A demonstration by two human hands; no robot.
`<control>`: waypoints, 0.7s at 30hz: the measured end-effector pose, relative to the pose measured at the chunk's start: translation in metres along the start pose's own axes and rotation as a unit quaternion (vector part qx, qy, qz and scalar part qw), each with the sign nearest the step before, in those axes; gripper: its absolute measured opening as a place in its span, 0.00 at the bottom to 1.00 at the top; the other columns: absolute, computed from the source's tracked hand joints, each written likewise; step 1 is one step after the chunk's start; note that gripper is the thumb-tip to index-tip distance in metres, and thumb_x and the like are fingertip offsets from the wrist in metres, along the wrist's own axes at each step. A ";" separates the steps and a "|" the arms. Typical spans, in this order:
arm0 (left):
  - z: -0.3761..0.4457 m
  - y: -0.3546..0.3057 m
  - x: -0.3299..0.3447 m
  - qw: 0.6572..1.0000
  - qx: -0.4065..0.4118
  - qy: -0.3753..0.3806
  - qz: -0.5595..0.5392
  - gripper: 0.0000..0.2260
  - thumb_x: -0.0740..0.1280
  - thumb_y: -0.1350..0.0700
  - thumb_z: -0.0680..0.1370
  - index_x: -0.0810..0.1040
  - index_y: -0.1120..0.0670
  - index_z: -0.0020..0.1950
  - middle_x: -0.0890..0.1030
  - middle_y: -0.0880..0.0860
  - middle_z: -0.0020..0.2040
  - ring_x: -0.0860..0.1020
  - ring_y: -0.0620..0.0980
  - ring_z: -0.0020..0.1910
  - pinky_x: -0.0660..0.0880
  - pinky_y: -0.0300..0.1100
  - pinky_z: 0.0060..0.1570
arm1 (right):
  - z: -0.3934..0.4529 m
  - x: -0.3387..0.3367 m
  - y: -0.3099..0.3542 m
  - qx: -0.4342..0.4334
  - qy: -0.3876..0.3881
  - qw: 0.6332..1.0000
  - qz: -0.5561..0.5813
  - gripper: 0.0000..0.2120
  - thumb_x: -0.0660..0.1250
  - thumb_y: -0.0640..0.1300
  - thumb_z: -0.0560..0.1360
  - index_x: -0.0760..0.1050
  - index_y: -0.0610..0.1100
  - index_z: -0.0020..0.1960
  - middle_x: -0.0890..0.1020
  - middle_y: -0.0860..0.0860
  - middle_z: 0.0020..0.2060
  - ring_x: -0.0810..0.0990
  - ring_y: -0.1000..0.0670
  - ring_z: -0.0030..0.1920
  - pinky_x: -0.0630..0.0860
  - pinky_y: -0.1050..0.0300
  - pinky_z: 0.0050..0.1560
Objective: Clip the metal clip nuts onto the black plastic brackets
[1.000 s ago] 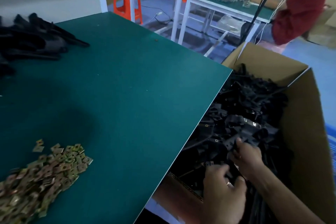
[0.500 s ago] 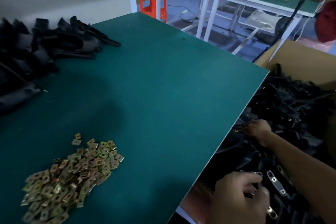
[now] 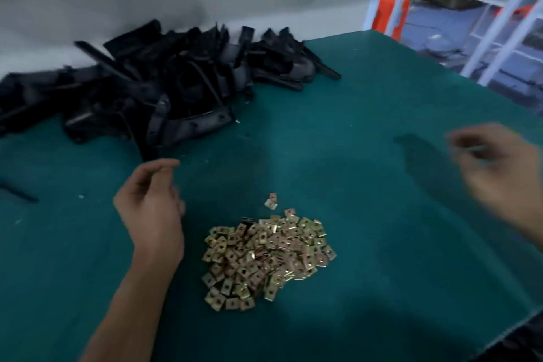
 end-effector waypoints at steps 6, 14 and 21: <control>0.011 0.006 -0.001 1.000 -0.006 0.008 0.015 0.10 0.64 0.57 0.77 0.81 0.50 0.38 0.64 0.46 0.24 0.58 0.48 0.23 0.56 0.40 0.25 | 0.018 0.197 0.190 -0.259 0.245 0.933 0.041 0.18 0.70 0.38 0.79 0.78 0.41 0.68 0.81 0.46 0.63 0.77 0.45 0.64 0.68 0.59 0.68; 0.016 0.011 0.002 0.999 -0.017 0.018 0.045 0.09 0.64 0.59 0.75 0.82 0.50 0.39 0.67 0.46 0.23 0.60 0.47 0.22 0.57 0.39 0.25 | 0.021 0.283 0.306 -0.441 0.158 0.858 -0.211 0.22 0.64 0.56 0.79 0.73 0.47 0.70 0.77 0.50 0.64 0.71 0.44 0.67 0.63 0.44 0.63; 0.011 0.005 0.012 0.992 0.015 0.046 0.120 0.10 0.65 0.60 0.77 0.83 0.50 0.41 0.76 0.46 0.27 0.68 0.41 0.25 0.63 0.35 0.24 | 0.040 0.242 0.296 -0.263 0.195 0.945 -0.001 0.10 0.66 0.51 0.72 0.81 0.46 0.44 0.82 0.47 0.41 0.80 0.45 0.42 0.76 0.51 0.40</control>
Point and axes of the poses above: each hand's wrist, its own z-axis towards the middle knuckle, its own x-axis out of the palm, y = z × x, the point moved 8 cm from there along z, towards the middle knuckle
